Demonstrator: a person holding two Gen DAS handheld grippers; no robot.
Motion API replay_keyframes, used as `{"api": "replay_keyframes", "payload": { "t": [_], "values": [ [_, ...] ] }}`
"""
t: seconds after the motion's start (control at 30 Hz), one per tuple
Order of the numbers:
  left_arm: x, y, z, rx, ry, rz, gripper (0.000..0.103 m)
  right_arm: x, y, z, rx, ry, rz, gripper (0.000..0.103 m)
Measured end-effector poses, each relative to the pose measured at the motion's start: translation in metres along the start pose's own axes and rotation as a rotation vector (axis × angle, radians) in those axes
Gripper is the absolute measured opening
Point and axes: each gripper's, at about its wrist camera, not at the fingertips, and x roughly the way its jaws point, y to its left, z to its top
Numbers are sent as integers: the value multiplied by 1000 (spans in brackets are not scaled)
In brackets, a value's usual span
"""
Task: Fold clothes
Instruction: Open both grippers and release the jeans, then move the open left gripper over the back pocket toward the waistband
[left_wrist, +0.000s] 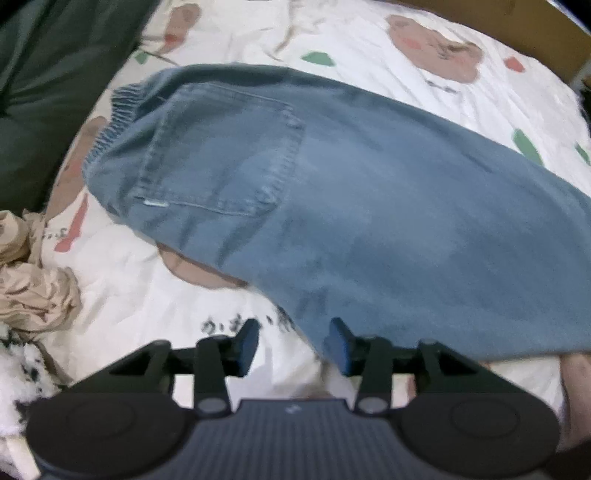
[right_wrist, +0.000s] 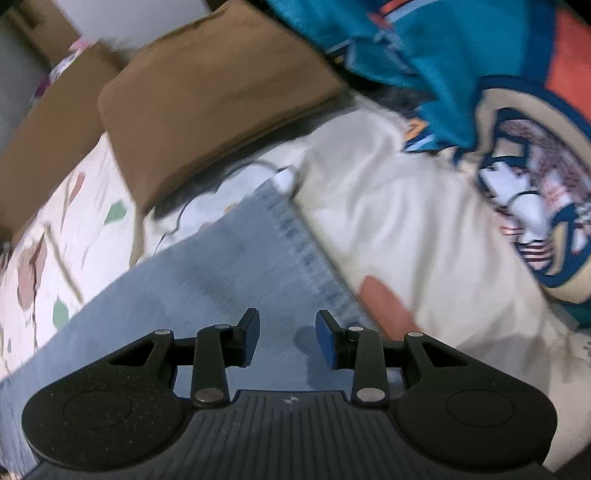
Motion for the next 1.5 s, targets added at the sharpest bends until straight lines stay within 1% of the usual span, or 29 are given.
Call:
{"api": "replay_keyframes", "payload": {
  "t": [0.1,0.23,0.43,0.53,0.63,0.8,0.87,0.93,1.07,1.13,1.2,1.27,1.37,1.43,1.5],
  "values": [
    [11,1,11,-23,-24,7,45,12,14,-1,-53,15,23,40],
    [28,-9,31,-43,-61,2,45,26,37,1,-143,30,28,40],
    [55,-29,58,-22,-95,-8,45,48,71,4,-237,45,26,40],
    [68,-31,69,-26,-111,-10,46,54,87,5,-282,43,25,41],
    [81,-28,81,-41,-122,-14,47,60,96,5,-306,43,18,41],
    [105,-24,105,-68,-134,-11,47,73,107,6,-342,53,-29,41],
    [112,-21,115,-83,-141,4,50,73,112,8,-352,42,-38,41],
    [117,-20,127,-93,-145,37,54,74,116,11,-353,39,-31,41],
    [126,-9,149,-140,-133,46,57,79,123,11,-368,65,-29,41],
    [129,-7,157,-123,-134,58,59,80,126,11,-388,61,-34,41],
    [130,-6,161,-128,-149,65,64,77,127,12,-392,42,-27,41],
    [131,-5,165,-132,-165,72,67,76,128,13,-395,27,-25,41],
    [131,-4,170,-143,-188,83,65,79,130,13,-410,34,-38,41],
    [131,-1,176,-169,-200,92,65,82,131,13,-416,41,-46,41],
    [136,3,187,-167,-189,92,65,88,132,13,-415,56,-51,41]
  ]
}}
